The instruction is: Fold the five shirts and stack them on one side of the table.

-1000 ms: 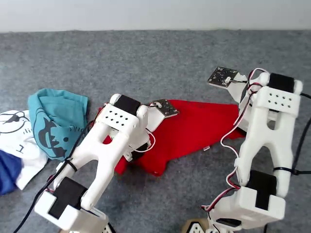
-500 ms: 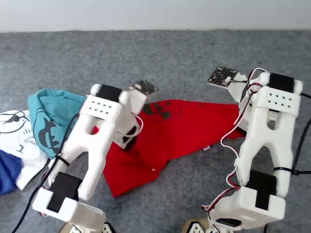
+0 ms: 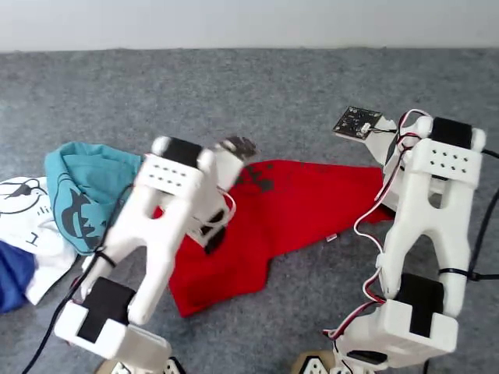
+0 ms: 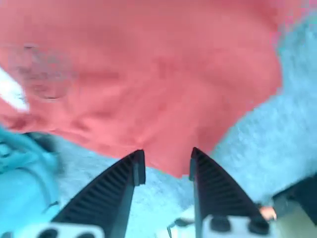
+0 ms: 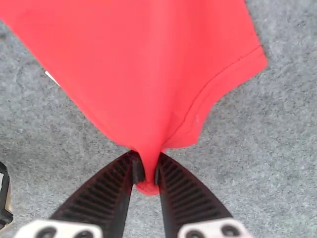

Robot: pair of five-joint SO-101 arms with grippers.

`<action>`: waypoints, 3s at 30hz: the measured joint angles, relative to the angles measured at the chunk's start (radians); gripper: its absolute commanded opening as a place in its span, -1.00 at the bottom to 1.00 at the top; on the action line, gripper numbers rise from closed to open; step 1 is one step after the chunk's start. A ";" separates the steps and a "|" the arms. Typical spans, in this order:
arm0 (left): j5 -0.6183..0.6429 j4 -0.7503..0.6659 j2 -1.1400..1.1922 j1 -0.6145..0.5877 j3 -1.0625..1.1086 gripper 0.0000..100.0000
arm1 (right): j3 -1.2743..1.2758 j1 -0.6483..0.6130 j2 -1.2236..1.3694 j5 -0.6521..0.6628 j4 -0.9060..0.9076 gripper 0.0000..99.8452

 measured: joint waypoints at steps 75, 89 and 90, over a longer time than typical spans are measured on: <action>-0.041 0.005 -0.302 -0.203 -0.212 -0.97 | -0.199 -0.006 -0.140 -0.058 0.117 -0.98; -0.041 0.012 -0.382 -0.331 -0.465 -0.97 | -0.196 0.052 -0.166 -0.063 0.118 -0.79; -0.041 0.012 -0.382 -0.334 -0.465 -0.97 | -0.176 0.058 -0.167 -0.061 0.120 -0.79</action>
